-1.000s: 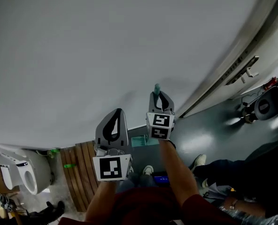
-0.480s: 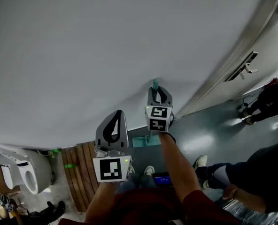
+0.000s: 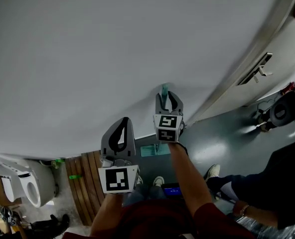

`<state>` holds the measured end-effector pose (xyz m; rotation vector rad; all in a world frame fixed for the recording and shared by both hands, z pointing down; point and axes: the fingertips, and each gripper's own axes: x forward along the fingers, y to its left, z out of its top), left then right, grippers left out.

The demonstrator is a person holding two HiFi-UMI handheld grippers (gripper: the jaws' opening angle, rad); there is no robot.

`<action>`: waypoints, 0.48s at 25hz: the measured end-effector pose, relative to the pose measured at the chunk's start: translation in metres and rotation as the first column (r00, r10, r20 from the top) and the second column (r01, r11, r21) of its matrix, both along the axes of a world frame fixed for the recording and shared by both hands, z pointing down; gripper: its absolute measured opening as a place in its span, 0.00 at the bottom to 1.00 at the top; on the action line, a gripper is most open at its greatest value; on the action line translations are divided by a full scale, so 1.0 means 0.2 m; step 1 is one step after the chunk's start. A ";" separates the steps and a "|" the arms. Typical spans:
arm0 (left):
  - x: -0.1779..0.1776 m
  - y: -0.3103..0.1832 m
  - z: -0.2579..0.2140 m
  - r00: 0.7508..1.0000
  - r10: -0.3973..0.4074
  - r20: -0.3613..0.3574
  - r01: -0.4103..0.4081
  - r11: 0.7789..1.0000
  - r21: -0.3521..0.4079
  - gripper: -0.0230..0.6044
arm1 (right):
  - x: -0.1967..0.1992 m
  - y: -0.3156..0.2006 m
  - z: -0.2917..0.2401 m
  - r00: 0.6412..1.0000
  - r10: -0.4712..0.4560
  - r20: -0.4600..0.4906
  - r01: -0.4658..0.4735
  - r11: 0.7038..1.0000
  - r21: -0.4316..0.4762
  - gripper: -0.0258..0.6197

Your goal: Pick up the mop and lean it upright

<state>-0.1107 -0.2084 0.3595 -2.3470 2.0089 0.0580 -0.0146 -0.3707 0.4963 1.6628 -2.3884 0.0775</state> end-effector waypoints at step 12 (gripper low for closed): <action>-0.02 -0.01 0.03 1.000 -0.002 0.022 0.002 1.000 0.001 0.06 | 0.10 0.27 -0.28 0.997 -0.022 0.070 0.013 0.993 0.121 0.31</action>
